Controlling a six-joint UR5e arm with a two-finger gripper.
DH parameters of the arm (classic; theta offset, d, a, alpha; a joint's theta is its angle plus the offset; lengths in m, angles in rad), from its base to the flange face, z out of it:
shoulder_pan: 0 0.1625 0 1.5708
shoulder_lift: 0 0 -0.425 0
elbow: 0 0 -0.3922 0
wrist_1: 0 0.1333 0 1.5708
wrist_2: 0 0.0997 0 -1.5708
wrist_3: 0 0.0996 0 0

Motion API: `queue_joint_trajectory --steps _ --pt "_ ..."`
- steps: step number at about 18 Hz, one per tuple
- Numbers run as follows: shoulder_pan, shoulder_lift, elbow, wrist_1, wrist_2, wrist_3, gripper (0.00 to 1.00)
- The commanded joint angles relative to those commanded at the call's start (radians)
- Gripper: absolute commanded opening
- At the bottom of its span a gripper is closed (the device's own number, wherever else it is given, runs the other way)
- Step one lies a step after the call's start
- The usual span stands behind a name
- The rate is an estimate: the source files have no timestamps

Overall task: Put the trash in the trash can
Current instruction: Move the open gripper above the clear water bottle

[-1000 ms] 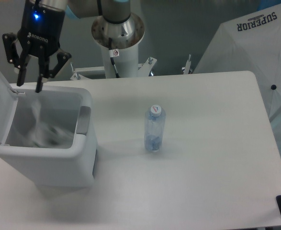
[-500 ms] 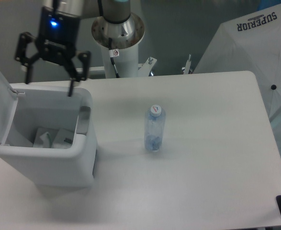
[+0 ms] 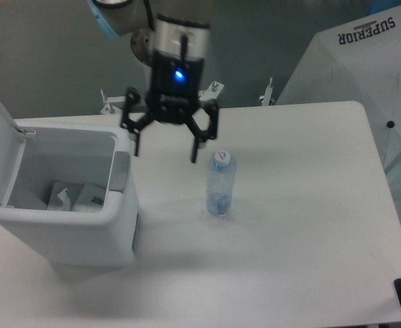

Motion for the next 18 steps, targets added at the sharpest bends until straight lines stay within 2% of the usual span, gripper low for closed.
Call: queue_joint_trajectory --steps 3,5,8,11,14,18 --pt "0.005 0.0 -0.037 -0.012 0.09 0.054 1.0" --pt "0.012 0.0 -0.042 -0.05 0.14 0.081 1.0" --pt "0.044 0.0 -0.041 -0.116 0.167 0.121 1.0" --pt "0.054 0.003 -0.038 -0.153 0.177 0.15 1.0" --pt "0.051 -0.002 -0.041 -0.181 0.25 0.16 1.0" --pt "0.046 -0.015 -0.067 -0.193 0.263 0.181 1.0"
